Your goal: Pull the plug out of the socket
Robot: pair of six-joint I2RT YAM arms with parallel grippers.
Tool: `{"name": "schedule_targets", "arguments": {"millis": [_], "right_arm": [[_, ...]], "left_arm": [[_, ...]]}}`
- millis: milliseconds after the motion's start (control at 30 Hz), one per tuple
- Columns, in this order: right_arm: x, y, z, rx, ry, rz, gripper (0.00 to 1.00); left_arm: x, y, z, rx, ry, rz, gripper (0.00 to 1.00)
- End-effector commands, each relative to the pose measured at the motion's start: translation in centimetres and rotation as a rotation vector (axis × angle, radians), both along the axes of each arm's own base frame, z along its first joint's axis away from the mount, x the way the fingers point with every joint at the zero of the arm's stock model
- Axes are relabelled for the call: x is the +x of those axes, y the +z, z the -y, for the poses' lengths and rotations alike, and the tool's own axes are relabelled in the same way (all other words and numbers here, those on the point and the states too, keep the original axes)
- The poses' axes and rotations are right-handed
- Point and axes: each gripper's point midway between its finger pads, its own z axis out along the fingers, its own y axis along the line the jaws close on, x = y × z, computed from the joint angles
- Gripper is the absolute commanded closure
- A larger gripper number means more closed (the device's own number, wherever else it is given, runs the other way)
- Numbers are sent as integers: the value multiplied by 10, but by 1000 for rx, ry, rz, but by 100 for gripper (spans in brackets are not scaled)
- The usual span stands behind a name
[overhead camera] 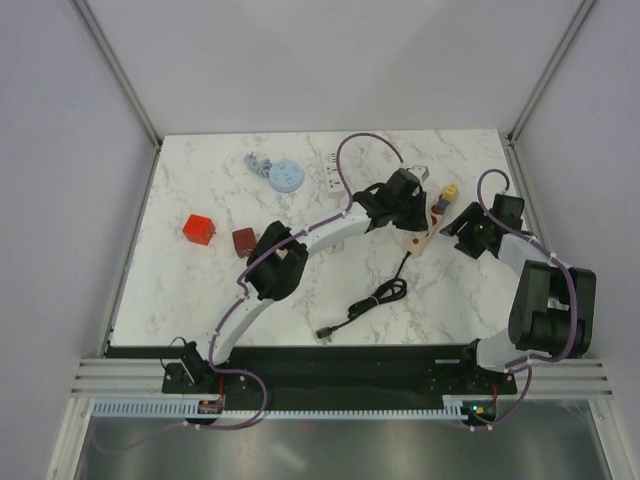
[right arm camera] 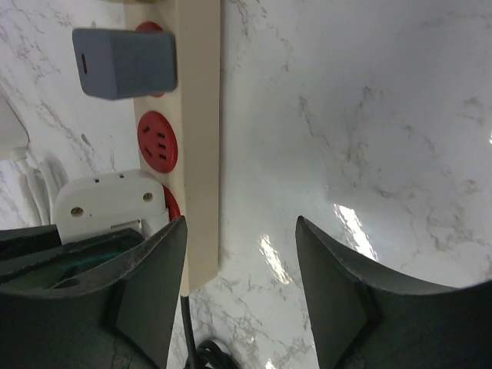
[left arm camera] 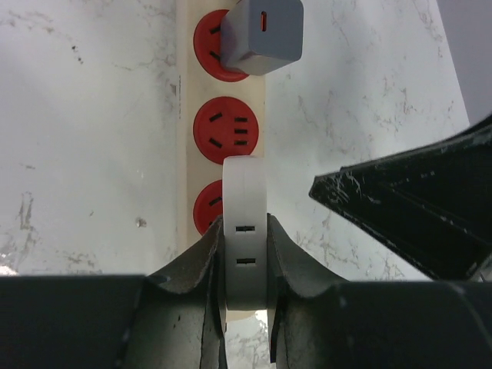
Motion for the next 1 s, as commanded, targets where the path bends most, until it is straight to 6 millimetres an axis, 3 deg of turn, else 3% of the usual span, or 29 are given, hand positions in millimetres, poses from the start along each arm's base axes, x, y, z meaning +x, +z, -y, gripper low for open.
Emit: {"name": "schedule_targets", "arguments": {"millis": [0, 267, 467, 700, 967], "right_arm": [[29, 10, -8, 85, 2, 129, 33], [45, 4, -16, 156, 4, 191, 27], [57, -2, -19, 201, -3, 214, 32], [58, -9, -33, 302, 26, 242, 35], [56, -16, -43, 372, 34, 254, 39]], "left_arm": [[-4, 49, -9, -53, -47, 37, 98], [-15, 70, -13, -141, -84, -39, 98], [-21, 80, -18, -219, -107, -93, 98], [-23, 101, -14, -309, -127, -114, 98], [-29, 103, -7, -353, -146, -164, 98]]}}
